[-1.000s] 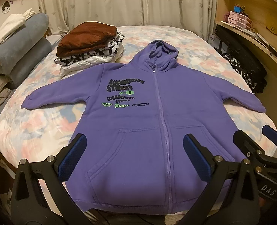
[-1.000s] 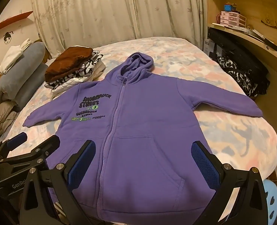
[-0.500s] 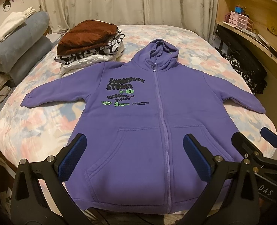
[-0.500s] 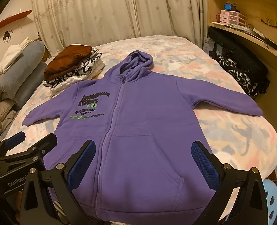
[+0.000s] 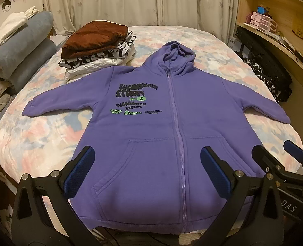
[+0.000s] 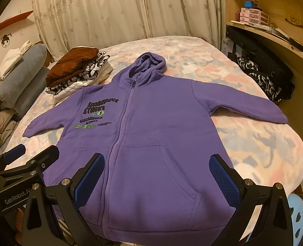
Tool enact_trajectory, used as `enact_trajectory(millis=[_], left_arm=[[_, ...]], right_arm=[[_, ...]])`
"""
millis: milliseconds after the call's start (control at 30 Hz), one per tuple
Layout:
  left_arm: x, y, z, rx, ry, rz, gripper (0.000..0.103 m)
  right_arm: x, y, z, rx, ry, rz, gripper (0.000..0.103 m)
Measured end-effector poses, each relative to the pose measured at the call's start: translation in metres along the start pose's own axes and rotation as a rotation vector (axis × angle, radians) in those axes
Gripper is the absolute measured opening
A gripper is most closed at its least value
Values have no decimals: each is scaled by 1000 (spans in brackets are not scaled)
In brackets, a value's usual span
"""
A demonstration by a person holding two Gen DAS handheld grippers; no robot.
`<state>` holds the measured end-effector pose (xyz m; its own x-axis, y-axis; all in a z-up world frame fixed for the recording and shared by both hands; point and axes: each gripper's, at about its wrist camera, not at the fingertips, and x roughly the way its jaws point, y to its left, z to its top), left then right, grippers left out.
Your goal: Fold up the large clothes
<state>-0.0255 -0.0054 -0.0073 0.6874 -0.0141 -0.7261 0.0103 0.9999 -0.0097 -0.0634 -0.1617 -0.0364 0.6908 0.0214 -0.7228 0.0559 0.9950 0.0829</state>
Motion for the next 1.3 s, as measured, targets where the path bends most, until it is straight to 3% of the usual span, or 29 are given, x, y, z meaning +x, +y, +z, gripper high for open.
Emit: enact_trajectory(millis=[1300], left_arm=[[18, -5, 3, 7, 36, -7, 102]], right_arm=[[19, -7, -3, 20, 39, 29, 103]])
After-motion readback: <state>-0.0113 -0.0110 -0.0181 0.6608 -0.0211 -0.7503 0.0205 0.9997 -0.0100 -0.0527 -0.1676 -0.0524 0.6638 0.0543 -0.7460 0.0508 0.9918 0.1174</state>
